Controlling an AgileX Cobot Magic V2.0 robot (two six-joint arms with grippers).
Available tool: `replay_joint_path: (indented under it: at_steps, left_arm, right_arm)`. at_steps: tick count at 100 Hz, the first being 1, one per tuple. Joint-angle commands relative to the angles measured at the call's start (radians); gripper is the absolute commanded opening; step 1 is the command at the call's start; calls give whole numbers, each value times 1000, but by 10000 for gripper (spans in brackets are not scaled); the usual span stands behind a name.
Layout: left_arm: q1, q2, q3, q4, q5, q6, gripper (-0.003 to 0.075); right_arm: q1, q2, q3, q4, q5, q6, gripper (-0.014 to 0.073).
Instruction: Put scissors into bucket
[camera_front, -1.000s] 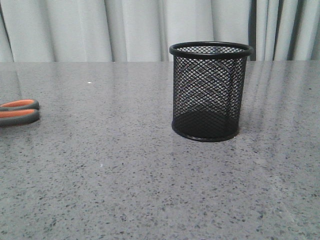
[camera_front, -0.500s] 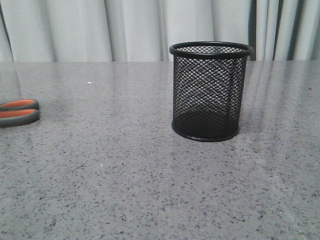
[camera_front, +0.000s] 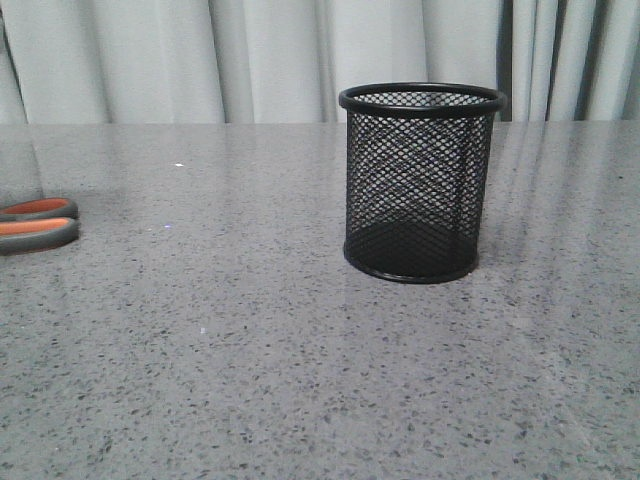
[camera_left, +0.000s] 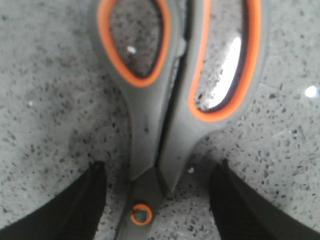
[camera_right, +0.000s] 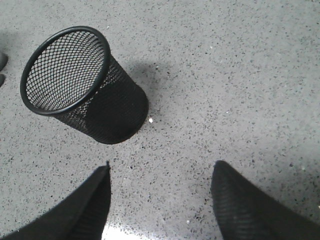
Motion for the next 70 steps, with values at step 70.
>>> replay_joint_path:
  at_steps: [70]
  left_arm:
    - [-65, 20, -37, -13, 9, 84, 318]
  right_arm:
    - [1, 4, -36, 26, -46, -10, 397]
